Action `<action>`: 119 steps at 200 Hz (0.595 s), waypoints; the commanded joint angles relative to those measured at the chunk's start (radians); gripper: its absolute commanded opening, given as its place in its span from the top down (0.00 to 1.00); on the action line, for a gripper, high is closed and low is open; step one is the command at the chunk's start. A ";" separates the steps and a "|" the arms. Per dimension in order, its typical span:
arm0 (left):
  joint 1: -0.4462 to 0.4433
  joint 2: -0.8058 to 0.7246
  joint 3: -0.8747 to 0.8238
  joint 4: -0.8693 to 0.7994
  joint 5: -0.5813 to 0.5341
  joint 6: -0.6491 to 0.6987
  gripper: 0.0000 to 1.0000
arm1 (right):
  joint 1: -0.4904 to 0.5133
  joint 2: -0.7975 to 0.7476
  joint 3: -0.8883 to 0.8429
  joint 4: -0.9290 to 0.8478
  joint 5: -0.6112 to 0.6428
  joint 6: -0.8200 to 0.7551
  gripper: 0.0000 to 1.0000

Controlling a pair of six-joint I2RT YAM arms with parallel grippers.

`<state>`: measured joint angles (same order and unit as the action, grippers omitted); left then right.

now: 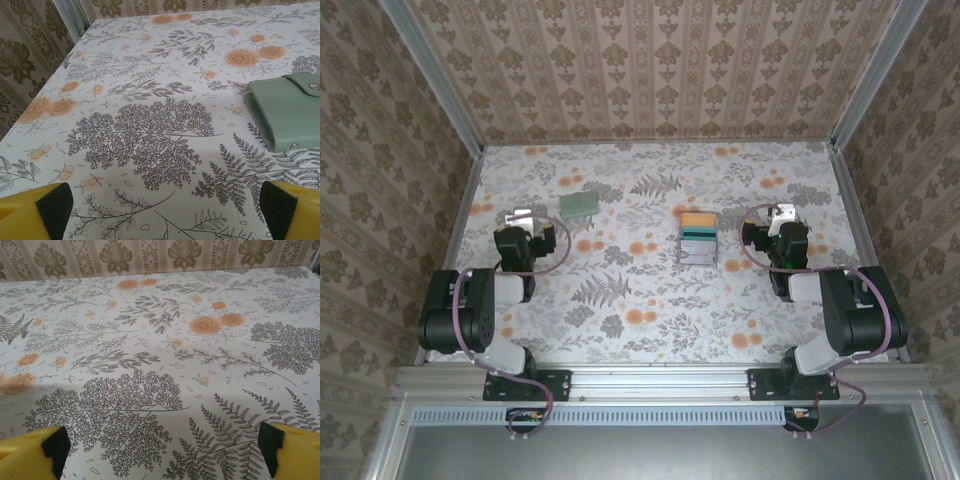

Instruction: Take the credit cards out of the card holder

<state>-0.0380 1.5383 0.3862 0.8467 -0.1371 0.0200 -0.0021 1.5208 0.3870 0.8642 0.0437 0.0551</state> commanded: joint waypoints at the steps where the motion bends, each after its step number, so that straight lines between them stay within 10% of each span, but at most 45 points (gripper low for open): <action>1: 0.007 -0.007 0.011 0.017 0.018 0.006 0.00 | -0.001 0.007 0.019 -0.005 -0.015 -0.011 0.00; 42: 0.009 -0.119 0.068 -0.162 -0.035 -0.017 0.00 | -0.001 -0.060 0.021 -0.069 0.027 0.004 0.00; 89: 0.042 -0.398 0.336 -0.835 -0.148 -0.267 0.00 | -0.004 -0.348 0.157 -0.592 0.128 0.176 0.00; 119: 0.105 -0.389 0.532 -1.171 -0.010 -0.397 0.00 | -0.009 -0.477 0.186 -0.746 0.098 0.410 0.00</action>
<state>0.0303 1.1393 0.8242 0.0597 -0.2169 -0.2131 -0.0021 1.1210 0.5461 0.3515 0.1341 0.2417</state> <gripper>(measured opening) 0.999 0.995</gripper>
